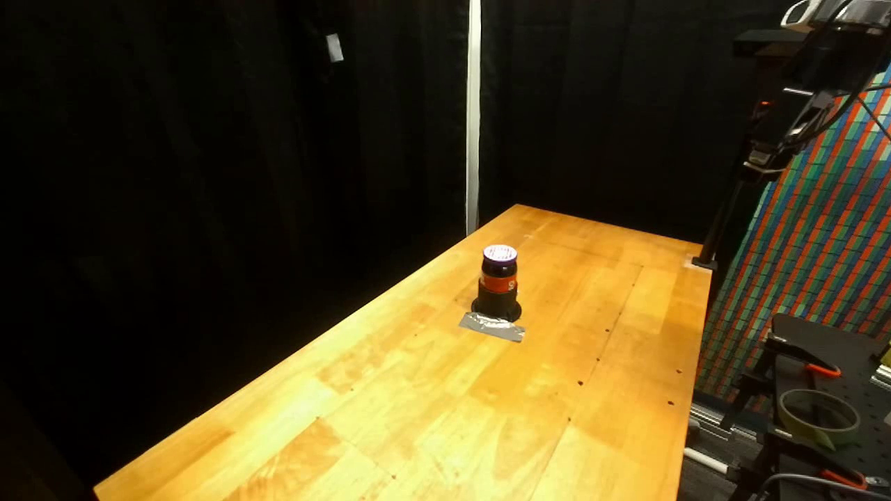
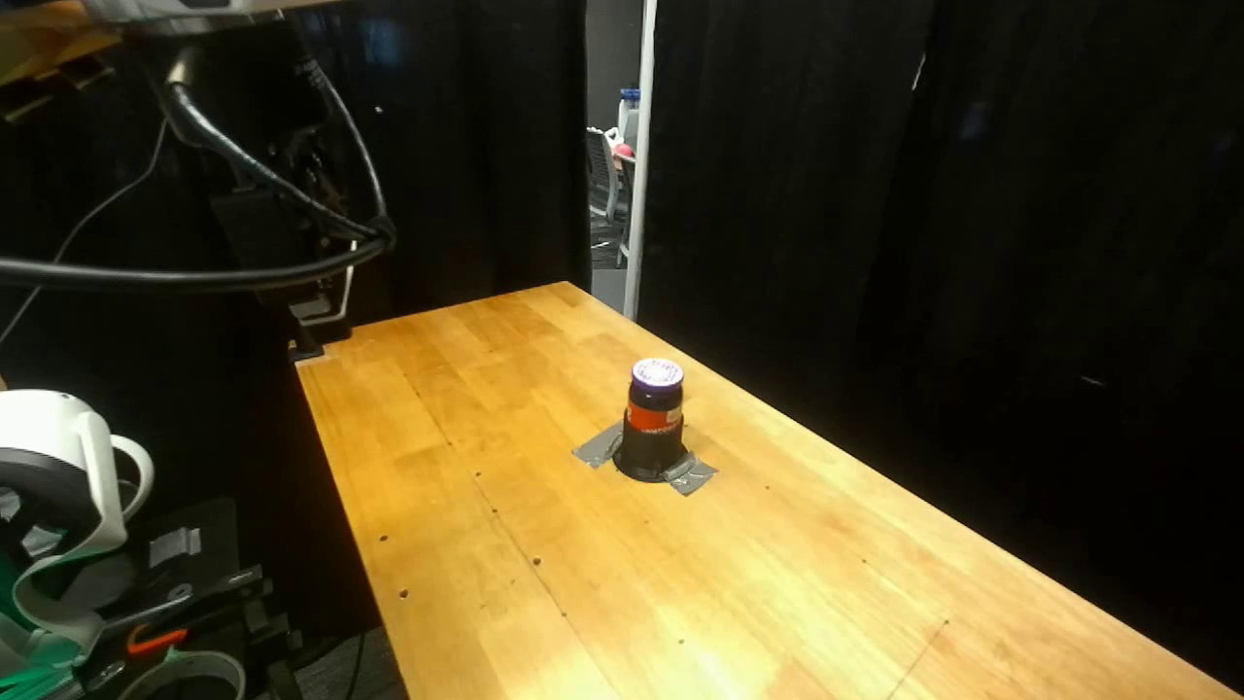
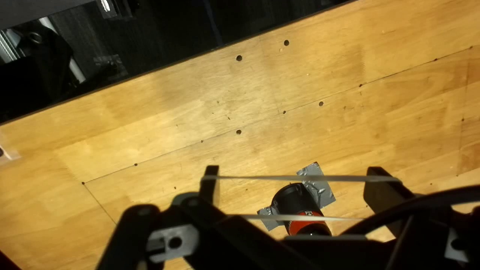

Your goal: Put the rubber band on the cup

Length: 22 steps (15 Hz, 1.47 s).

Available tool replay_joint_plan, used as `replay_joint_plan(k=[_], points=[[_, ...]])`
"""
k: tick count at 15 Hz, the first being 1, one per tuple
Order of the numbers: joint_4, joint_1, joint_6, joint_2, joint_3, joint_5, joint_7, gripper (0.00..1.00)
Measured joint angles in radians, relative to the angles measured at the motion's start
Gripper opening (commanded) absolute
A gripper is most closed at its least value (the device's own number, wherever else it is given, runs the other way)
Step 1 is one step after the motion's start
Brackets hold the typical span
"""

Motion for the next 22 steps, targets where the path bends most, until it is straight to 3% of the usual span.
replay_joint_plan(k=[5,7,15,18,22], points=[[0.003,0.0,-0.004,0.004,0.001,-0.003,-0.001,1.0],[0.05,0.016,-0.065,0.049,0.006,-0.004,-0.034,1.0],[0.449,0.11,-0.308,0.479,0.064,-0.021,-0.108,1.0],[0.595,0.111,-0.364,0.66,0.114,-0.12,-0.087,1.0],[0.798,0.131,-0.356,0.907,0.154,-0.283,0.003,1.0]])
